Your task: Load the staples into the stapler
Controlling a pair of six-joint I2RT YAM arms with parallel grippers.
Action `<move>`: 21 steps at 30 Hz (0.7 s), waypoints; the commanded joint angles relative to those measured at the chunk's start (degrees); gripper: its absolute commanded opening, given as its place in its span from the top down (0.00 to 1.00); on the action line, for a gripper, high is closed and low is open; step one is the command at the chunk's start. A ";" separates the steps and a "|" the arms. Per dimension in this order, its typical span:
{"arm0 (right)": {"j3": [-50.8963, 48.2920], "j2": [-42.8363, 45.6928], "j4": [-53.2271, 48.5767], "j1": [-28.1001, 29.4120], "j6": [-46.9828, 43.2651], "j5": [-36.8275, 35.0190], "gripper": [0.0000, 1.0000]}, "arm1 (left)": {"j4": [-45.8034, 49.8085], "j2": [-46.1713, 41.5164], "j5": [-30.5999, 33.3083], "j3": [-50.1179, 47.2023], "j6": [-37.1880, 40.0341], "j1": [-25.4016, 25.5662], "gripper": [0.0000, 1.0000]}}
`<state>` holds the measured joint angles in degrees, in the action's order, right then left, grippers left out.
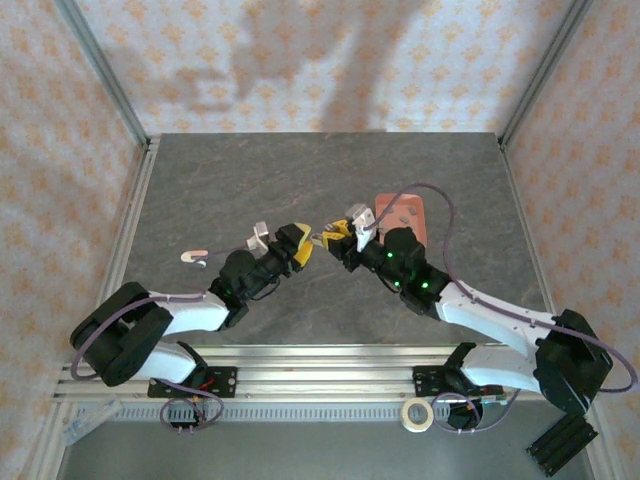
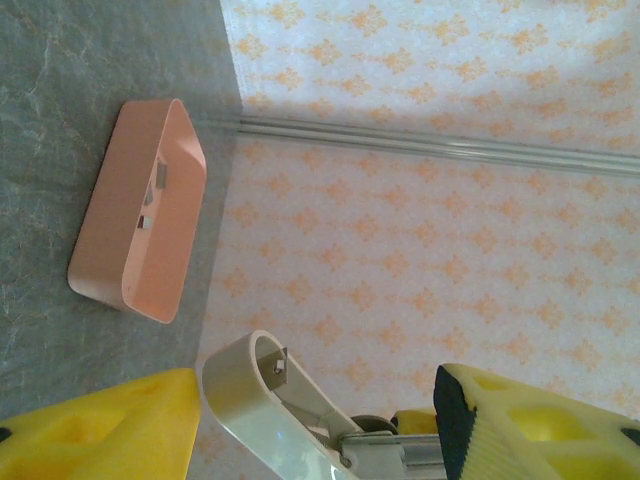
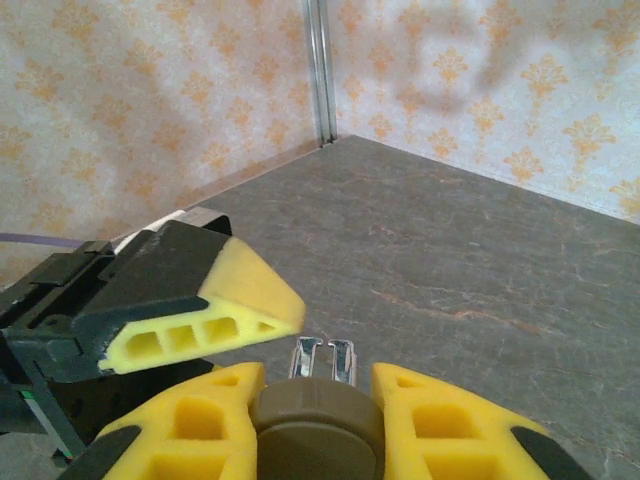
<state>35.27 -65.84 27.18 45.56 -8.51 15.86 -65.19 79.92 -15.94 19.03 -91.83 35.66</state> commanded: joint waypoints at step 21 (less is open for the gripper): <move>1.30 -1.66 7.30 2.78 0.89 0.39 1.00 | -5.79 3.64 3.38 1.58 -4.03 1.17 0.56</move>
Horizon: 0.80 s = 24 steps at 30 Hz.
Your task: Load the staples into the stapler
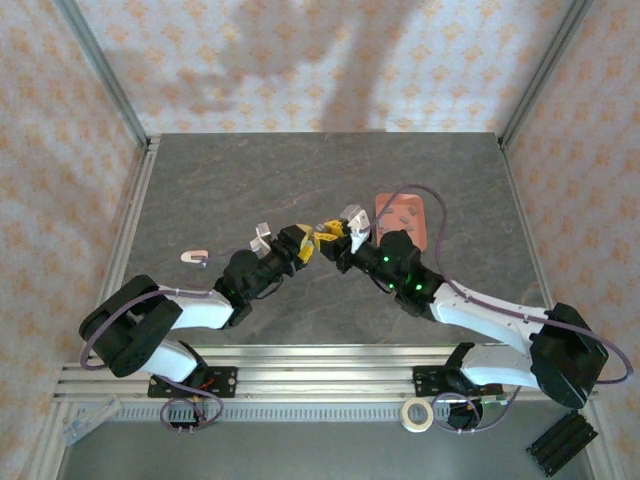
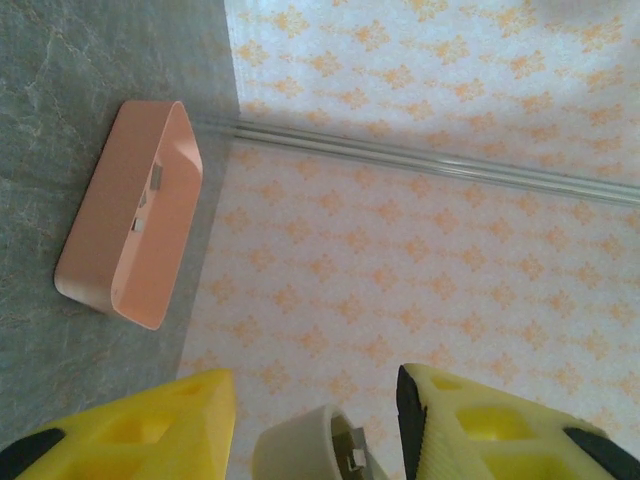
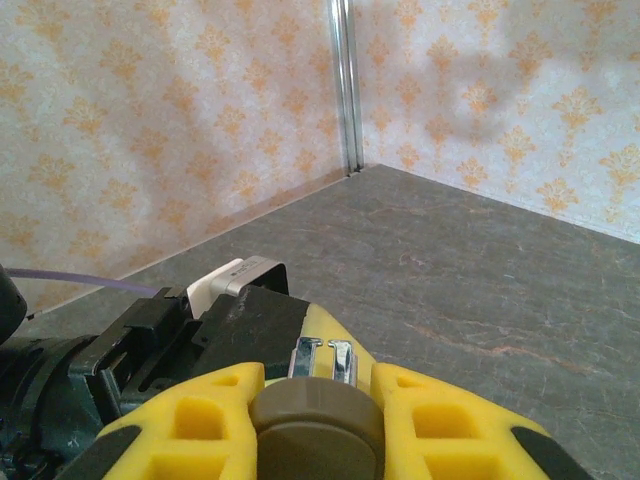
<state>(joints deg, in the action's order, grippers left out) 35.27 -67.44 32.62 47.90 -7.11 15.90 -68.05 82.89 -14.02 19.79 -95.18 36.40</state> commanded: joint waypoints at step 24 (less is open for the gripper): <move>-1.11 1.80 -2.66 0.86 -1.08 0.53 0.81 | -0.41 -0.57 3.74 -0.98 2.39 0.42 0.80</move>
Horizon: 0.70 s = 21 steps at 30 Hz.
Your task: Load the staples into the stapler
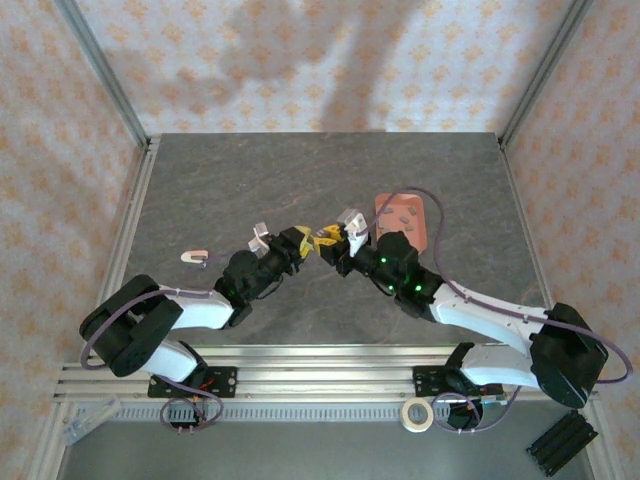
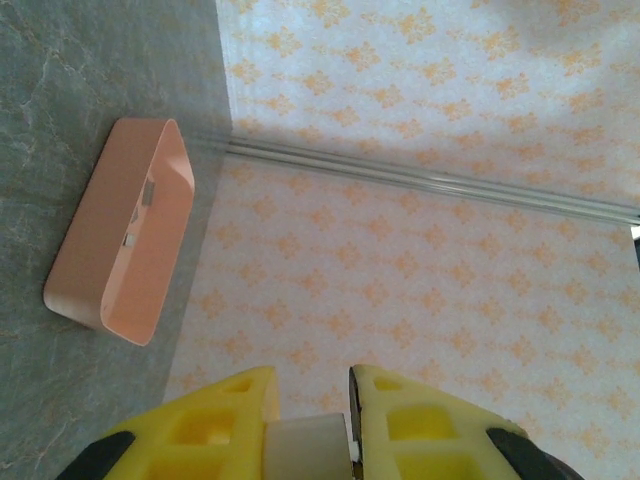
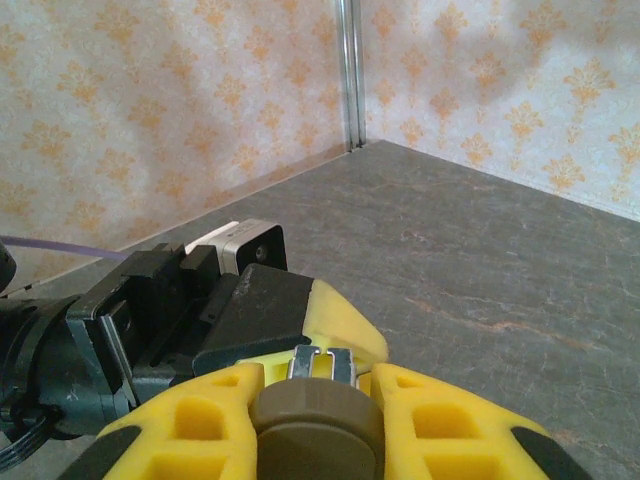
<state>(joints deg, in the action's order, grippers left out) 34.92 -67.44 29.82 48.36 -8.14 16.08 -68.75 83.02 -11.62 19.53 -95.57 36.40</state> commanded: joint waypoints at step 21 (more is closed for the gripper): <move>7.40 13.63 -34.26 0.42 5.79 -4.38 0.41 | 69.32 -25.15 3.42 17.74 48.79 0.42 0.81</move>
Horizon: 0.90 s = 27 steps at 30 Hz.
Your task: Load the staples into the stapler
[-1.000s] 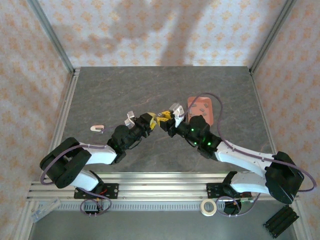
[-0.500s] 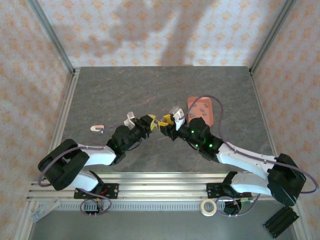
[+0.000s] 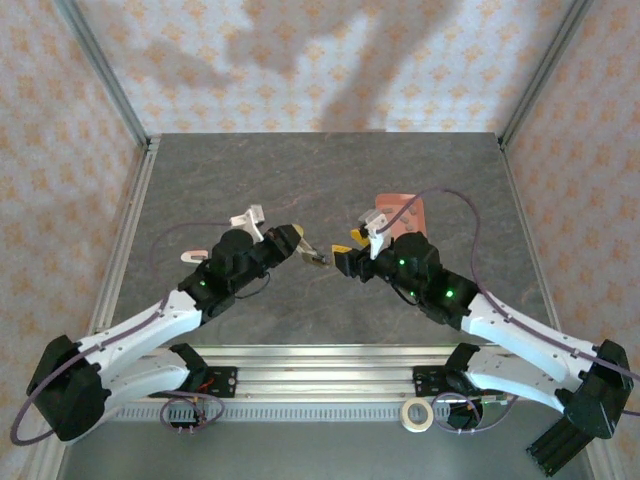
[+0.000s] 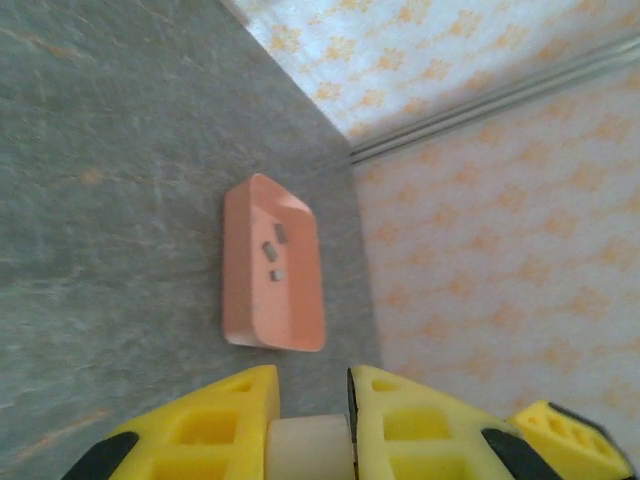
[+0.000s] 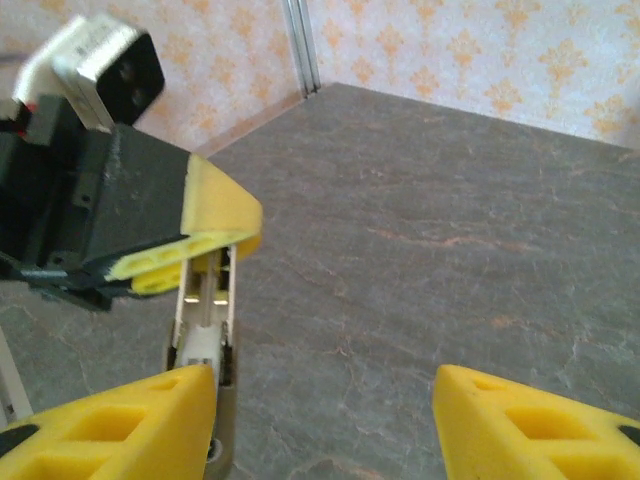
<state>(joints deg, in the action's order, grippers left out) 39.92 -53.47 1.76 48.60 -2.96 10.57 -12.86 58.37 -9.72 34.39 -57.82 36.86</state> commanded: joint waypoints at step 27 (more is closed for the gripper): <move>10.10 -19.11 -3.04 0.18 15.95 18.46 0.28 | 18.69 3.32 -4.64 8.80 20.21 -0.03 0.78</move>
<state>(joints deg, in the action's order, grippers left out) 48.84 -71.88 -0.03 48.60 8.67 27.94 6.02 61.60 -13.45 40.64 -38.89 36.86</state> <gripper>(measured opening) 0.717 0.222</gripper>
